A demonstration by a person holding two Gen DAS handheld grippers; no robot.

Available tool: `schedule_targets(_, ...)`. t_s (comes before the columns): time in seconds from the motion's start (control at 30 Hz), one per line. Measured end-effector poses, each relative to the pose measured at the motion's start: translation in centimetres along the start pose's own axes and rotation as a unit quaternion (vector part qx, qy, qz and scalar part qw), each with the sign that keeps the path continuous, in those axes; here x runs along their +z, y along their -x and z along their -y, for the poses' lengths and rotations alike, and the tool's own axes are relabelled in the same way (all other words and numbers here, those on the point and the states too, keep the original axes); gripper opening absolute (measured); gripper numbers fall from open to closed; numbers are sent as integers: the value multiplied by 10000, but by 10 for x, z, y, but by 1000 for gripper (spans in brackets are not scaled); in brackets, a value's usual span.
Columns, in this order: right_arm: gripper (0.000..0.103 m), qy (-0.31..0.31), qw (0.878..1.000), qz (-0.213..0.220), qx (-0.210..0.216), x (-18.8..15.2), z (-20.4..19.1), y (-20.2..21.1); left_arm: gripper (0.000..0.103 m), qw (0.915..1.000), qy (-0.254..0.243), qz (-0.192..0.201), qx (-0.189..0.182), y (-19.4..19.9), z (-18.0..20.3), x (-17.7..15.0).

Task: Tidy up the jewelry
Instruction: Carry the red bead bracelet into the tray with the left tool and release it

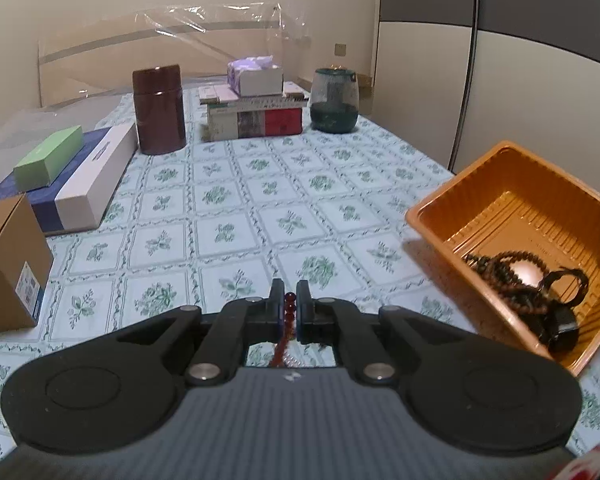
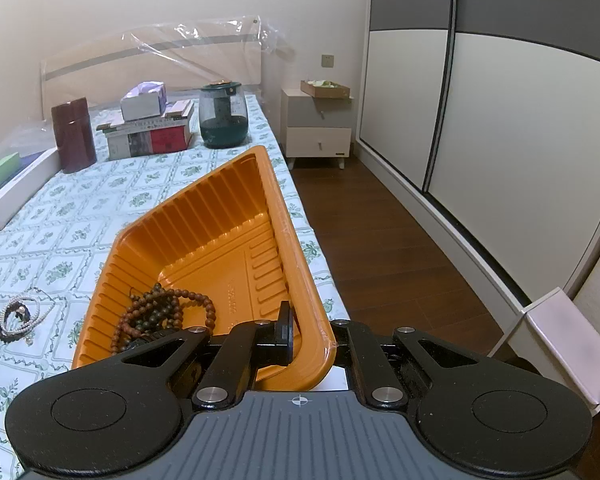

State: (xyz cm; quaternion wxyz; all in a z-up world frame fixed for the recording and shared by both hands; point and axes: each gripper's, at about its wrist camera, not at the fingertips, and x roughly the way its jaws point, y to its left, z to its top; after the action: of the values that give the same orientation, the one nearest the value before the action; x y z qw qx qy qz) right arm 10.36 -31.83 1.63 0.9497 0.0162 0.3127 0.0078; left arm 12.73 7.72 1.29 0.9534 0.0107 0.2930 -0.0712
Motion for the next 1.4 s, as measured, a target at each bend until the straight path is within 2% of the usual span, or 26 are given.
schedule_targets(0.47, 7, -28, 10000, 10, 21, 2, -1, 3, 4, 9993, -14, 133, -341, 5, 28, 17)
schedule_targets(0.77, 7, -44, 10000, 21, 33, 3, 0, 3, 4, 9949, -22, 227, -980, -2, 77, 33)
schedule_targets(1.03, 7, -74, 10000, 31, 50, 2, 1, 3, 4, 9857, -244, 213, -1656, -19, 132, 49)
schedule_targets(1.4, 7, -94, 9999, 32, 63, 2, 0, 2, 4, 9771, -309, 9, -2105, -42, 170, 51)
